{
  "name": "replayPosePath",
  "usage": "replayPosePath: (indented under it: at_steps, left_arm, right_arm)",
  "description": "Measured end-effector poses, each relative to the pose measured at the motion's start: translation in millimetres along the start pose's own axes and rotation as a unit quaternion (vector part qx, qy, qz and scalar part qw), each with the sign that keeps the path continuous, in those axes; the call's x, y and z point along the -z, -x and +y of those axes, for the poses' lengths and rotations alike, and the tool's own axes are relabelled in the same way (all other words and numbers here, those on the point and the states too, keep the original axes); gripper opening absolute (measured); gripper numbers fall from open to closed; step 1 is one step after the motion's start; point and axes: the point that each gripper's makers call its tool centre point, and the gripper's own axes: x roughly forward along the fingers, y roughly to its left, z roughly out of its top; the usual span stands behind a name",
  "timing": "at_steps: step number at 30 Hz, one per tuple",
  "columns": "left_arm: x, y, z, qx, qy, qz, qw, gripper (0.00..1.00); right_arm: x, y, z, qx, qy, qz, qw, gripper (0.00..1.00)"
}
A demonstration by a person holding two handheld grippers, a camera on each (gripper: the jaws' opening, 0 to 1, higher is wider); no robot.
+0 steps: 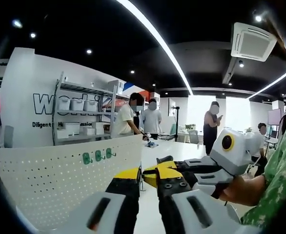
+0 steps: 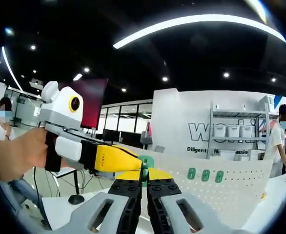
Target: Insert the hook assembly into the mounting plate slot until the hook locks in place.
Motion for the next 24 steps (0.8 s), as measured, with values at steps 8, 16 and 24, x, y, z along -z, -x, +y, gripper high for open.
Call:
replayPosePath:
  at_steps: [8, 16, 24]
  left_arm:
    - [-3.0, 1.7, -1.2, 0.005, -0.004, -0.006, 1.0, 0.19]
    - [-5.7, 5.5, 0.2, 0.004, -0.009, -0.008, 0.9999, 0.25]
    - [-4.1, 12.8, -1.1, 0.016, -0.02, -0.002, 0.9997, 0.39]
  right_arm:
    - [-0.3, 0.5, 0.3, 0.0, 0.0, 0.0, 1.0, 0.01]
    - [-0.9, 1.3, -0.7, 0.0, 0.002, 0.0, 1.0, 0.01]
    - [0.2, 2.8, -1.6, 0.002, 0.003, 0.002, 1.0, 0.01]
